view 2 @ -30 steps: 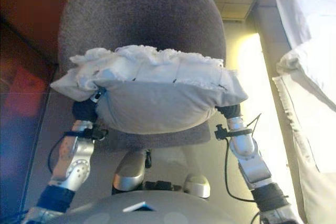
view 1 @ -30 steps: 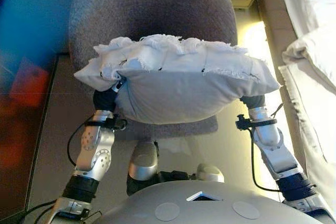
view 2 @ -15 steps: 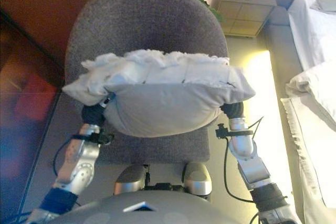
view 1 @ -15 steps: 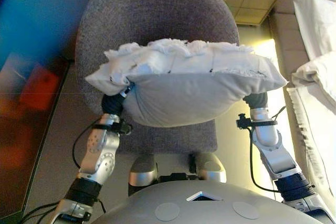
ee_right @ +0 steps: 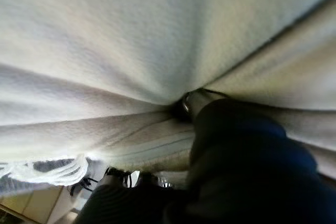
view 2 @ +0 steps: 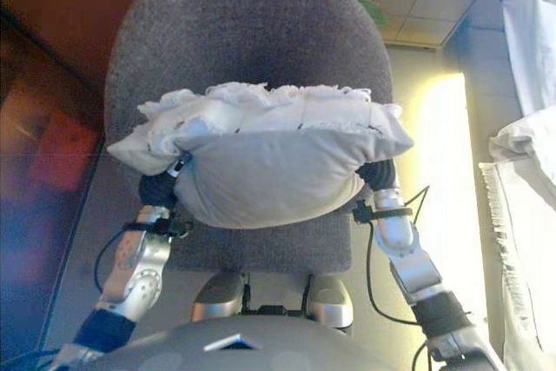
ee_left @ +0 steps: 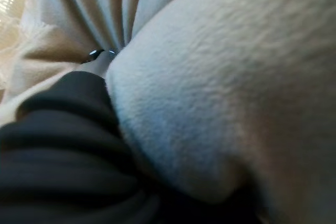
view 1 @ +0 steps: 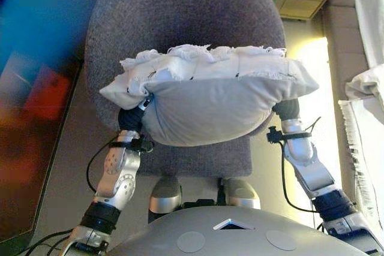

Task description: Pick up the cushion and take it to the sofa

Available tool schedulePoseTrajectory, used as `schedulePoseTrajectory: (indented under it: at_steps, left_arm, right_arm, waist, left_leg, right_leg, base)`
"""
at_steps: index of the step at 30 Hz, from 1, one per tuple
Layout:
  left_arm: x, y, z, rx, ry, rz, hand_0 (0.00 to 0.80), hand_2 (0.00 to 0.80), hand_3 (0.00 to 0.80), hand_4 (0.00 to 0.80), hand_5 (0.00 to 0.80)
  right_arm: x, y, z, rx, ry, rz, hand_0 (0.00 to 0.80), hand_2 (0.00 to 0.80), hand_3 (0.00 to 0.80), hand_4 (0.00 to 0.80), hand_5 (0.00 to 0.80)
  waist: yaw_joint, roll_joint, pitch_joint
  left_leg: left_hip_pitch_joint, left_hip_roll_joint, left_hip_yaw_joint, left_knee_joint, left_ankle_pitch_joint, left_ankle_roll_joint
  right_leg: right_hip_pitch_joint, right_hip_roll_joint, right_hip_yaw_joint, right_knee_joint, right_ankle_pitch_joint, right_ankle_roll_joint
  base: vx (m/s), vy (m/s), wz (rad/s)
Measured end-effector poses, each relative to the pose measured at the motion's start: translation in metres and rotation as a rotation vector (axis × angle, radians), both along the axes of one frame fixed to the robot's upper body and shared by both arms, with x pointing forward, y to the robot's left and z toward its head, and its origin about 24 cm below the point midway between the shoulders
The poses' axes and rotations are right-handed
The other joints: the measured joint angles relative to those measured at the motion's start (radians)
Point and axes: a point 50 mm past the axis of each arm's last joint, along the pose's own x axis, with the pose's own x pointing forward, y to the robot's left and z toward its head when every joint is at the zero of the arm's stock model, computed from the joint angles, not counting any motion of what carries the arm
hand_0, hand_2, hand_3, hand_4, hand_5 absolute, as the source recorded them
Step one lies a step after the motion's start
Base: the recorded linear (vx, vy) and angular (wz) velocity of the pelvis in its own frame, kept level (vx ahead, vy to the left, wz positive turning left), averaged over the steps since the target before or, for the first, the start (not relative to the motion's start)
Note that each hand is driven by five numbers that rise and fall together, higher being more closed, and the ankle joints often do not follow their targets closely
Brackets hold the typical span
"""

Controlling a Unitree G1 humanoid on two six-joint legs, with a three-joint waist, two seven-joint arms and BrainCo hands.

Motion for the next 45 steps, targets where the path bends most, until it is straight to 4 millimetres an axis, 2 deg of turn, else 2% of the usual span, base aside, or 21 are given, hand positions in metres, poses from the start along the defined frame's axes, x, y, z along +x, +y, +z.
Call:
schedulePoseTrajectory:
  at_steps: [4, 7, 10, 18, 22, 23, 25, 26, 27, 28, 32, 35, 39, 45]
  left_arm:
    - [0.012, 0.0, -0.001, 0.031, -0.006, 0.035, 0.8, 0.8, 0.8, 0.8, 0.8]
    - [0.028, -0.005, 0.008, 0.059, -0.051, 0.056, 0.8, 0.8, 0.8, 0.8, 0.8]
    - [0.039, -0.007, 0.016, 0.075, -0.093, 0.085, 0.8, 0.8, 0.8, 0.8, 0.8]
    - [0.086, -0.021, 0.053, 0.082, -0.222, 0.144, 0.8, 0.8, 0.8, 0.8, 0.8]
    - [0.112, -0.027, 0.074, 0.085, -0.27, 0.149, 0.787, 0.787, 0.787, 0.787, 0.787]
    - [0.117, -0.027, 0.077, 0.093, -0.273, 0.152, 0.609, 0.609, 0.609, 0.609, 0.609]
    - [0.13, -0.027, 0.086, 0.116, -0.267, 0.161, 0.442, 0.442, 0.442, 0.442, 0.442]
    - [0.135, -0.028, 0.091, 0.111, -0.271, 0.162, 0.242, 0.242, 0.242, 0.242, 0.242]
    - [0.14, -0.029, 0.095, 0.107, -0.261, 0.167, 0.0, 0.0, 0.0, 0.0, 0.0]
    - [0.146, -0.03, 0.099, 0.109, -0.25, 0.169, 0.0, 0.0, 0.0, 0.0, 0.0]
    - [0.162, -0.029, 0.113, 0.108, -0.196, 0.194, 0.0, 0.0, 0.0, 0.0, 0.0]
    - [0.17, -0.022, 0.12, 0.12, -0.148, 0.224, 0.0, 0.0, 0.0, 0.0, 0.0]
    - [0.174, 0.001, 0.123, 0.181, -0.091, 0.25, 0.0, 0.0, 0.0, 0.0, 0.0]
    - [0.167, 0.052, 0.125, 0.184, -0.059, 0.384, 0.0, 0.0, 0.0, 0.0, 0.0]
  right_arm:
    - [0.014, 0.003, -0.004, -0.019, 0.016, -0.01, 0.8, 0.8, 0.8, 0.8, 0.8]
    - [0.027, 0.002, 0.0, -0.033, -0.002, -0.029, 0.8, 0.8, 0.8, 0.8, 0.8]
    - [0.037, 0.003, 0.006, -0.046, -0.019, -0.028, 0.8, 0.8, 0.8, 0.8, 0.8]
    - [0.089, 0.013, 0.048, -0.043, -0.133, -0.11, 0.8, 0.8, 0.8, 0.8, 0.8]
    - [0.112, 0.018, 0.07, -0.025, -0.154, -0.159, 0.8, 0.8, 0.8, 0.8, 0.8]
    - [0.117, 0.017, 0.073, -0.036, -0.152, -0.17, 0.8, 0.8, 0.8, 0.8, 0.8]
    - [0.129, 0.018, 0.079, -0.069, -0.137, -0.195, 0.8, 0.8, 0.8, 0.8, 0.8]
    - [0.134, 0.018, 0.084, -0.069, -0.141, -0.206, 0.64, 0.64, 0.64, 0.64, 0.64]
    - [0.139, 0.016, 0.089, -0.076, -0.135, -0.221, 0.056, 0.056, 0.056, 0.056, 0.056]
    - [0.145, 0.015, 0.093, -0.081, -0.122, -0.236, 0.0, 0.0, 0.0, 0.0, 0.0]
    - [0.16, 0.007, 0.106, -0.077, -0.083, -0.3, 0.0, 0.0, 0.0, 0.0, 0.0]
    - [0.164, 0.006, 0.114, -0.073, -0.077, -0.31, 0.0, 0.0, 0.0, 0.0, 0.0]
    - [0.164, 0.002, 0.117, -0.039, -0.077, -0.316, 0.0, 0.0, 0.0, 0.0, 0.0]
    - [0.16, -0.008, 0.118, 0.009, -0.079, -0.328, 0.0, 0.0, 0.0, 0.0, 0.0]
  waist:
    - [-0.001, 0.015, 0.018]
    - [-0.003, 0.034, 0.08]
    - [-0.004, 0.036, 0.137]
    - [-0.004, 0.037, 0.269]
    - [-0.004, 0.036, 0.301]
    - [-0.004, 0.035, 0.303]
    - [-0.006, 0.035, 0.303]
    - [-0.007, 0.035, 0.304]
    - [-0.007, 0.035, 0.304]
    - [-0.007, 0.035, 0.304]
    - [-0.006, 0.035, 0.304]
    - [-0.008, 0.034, 0.304]
    - [-0.009, 0.034, 0.304]
    - [-0.008, 0.035, 0.304]
  left_leg:
    - [-0.035, -0.002, 0.001, 0.0, 0.004, 0.001]
    - [-0.063, -0.003, 0.0, 0.0, 0.018, 0.0]
    - [-0.088, -0.001, 0.001, 0.0, 0.026, -0.001]
    - [-0.168, -0.001, -0.001, 0.001, 0.051, -0.002]
    - [-0.184, -0.003, -0.002, 0.001, 0.053, -0.001]
    - [-0.185, -0.004, -0.002, 0.001, 0.053, -0.001]
    - [-0.195, -0.004, -0.002, 0.001, 0.053, -0.001]
    - [-0.203, -0.004, -0.002, 0.001, 0.053, -0.001]
    - [-0.212, -0.004, -0.002, 0.003, 0.053, -0.001]
    - [-0.22, -0.004, -0.002, 0.007, 0.053, -0.001]
    - [-0.235, -0.004, -0.002, 0.008, 0.053, -0.001]
    - [-0.243, -0.006, -0.001, 0.007, 0.054, 0.0]
    - [-0.242, -0.007, 0.0, 0.007, 0.054, 0.0]
    - [-0.233, -0.01, 0.001, 0.008, 0.057, 0.004]
  right_leg:
    - [-0.036, -0.002, 0.0, 0.0, 0.002, 0.007]
    - [-0.063, -0.001, 0.002, 0.0, 0.016, 0.006]
    - [-0.09, 0.001, 0.006, 0.0, 0.025, 0.003]
    - [-0.17, 0.004, 0.008, 0.0, 0.048, -0.006]
    - [-0.183, 0.002, 0.004, 0.001, 0.051, -0.007]
    - [-0.184, 0.001, 0.004, 0.001, 0.05, -0.006]
    - [-0.195, 0.001, 0.001, 0.001, 0.05, -0.006]
    - [-0.203, 0.001, 0.0, 0.001, 0.05, -0.006]
    - [-0.21, 0.001, 0.0, 0.002, 0.051, -0.007]
    - [-0.215, 0.001, -0.002, 0.002, 0.052, -0.007]
    - [-0.229, 0.001, -0.004, 0.002, 0.052, -0.007]
    - [-0.236, -0.001, -0.004, 0.002, 0.052, -0.007]
    - [-0.236, -0.002, -0.004, 0.002, 0.052, -0.007]
    - [-0.234, -0.007, -0.004, 0.015, 0.052, -0.006]
  base:
    - [-0.102, -0.012, -0.01]
    - [-0.056, -0.003, -0.01]
    - [-0.077, -0.007, -0.02]
    - [-0.063, 0.012, 0.0]
    - [-0.024, 0.041, 0.03]
    - [-0.017, 0.033, 0.0]
    - [0.0, 0.0, 0.0]
    - [0.0, 0.0, 0.0]
    - [0.0, 0.0, 0.0]
    - [-0.01, 0.003, 0.04]
    - [-0.001, 0.011, 0.01]
    - [0.011, 0.026, 0.0]
    - [0.008, 0.004, 0.0]
    - [0.0, 0.017, 0.01]
